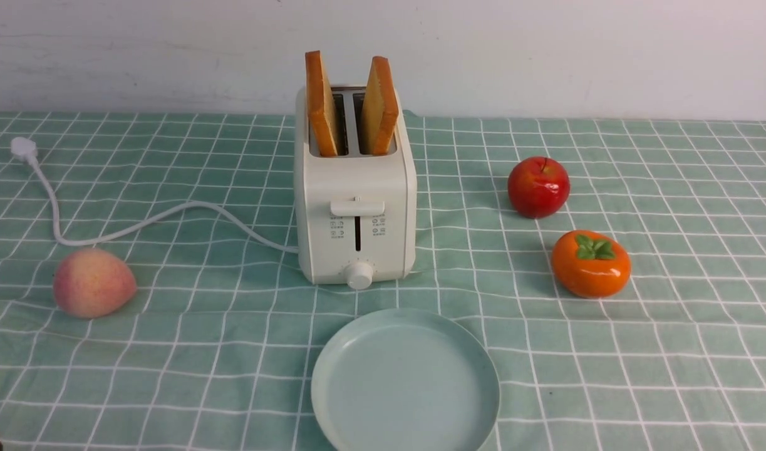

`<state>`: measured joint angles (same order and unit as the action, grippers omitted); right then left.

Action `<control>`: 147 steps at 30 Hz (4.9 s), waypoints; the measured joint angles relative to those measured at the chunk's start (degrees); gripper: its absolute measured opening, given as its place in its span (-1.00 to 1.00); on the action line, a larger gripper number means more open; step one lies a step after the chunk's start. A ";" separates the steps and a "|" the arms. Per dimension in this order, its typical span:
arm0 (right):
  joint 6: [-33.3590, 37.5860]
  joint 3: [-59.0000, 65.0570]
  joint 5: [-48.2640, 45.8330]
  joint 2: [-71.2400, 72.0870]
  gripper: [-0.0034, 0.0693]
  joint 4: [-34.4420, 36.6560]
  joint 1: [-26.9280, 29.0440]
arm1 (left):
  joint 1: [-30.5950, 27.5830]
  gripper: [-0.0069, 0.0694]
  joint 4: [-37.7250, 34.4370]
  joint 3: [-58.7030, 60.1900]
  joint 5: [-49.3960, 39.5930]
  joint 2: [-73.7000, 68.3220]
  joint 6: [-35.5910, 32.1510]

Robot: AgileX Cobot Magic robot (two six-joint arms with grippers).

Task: Take toasted bread from bread machine on blue coffee table place on plate.
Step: 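Grasp the toast slice in the toaster and pull it up out of the slot with the right gripper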

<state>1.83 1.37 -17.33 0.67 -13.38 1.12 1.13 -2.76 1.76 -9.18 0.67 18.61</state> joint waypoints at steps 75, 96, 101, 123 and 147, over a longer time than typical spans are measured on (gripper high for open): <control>-26.22 -38.89 -3.44 -63.75 -0.25 12.10 -7.15 | 10.78 -0.19 -19.66 -43.33 -24.11 -50.12 -1.65; 5.21 -98.01 -8.44 -105.89 -0.19 45.51 -26.32 | 18.61 -0.19 -22.38 -42.83 -22.00 -52.03 -9.11; 6.23 -105.83 -8.37 -112.95 -0.04 48.43 -26.72 | 18.61 -0.19 -22.38 -42.83 -22.22 -52.17 -9.11; 7.53 -109.31 -2.65 -120.08 -0.71 50.02 -26.62 | 18.61 -0.19 -22.19 -42.83 -22.83 -52.17 -9.11; 7.53 -109.20 -6.08 -117.27 -0.55 44.97 -26.62 | 18.61 -0.19 -18.60 -42.83 -24.62 -52.17 -9.11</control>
<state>9.36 -107.82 -23.41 -116.60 31.59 -25.50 19.74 -21.36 -41.07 -33.80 -51.50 9.50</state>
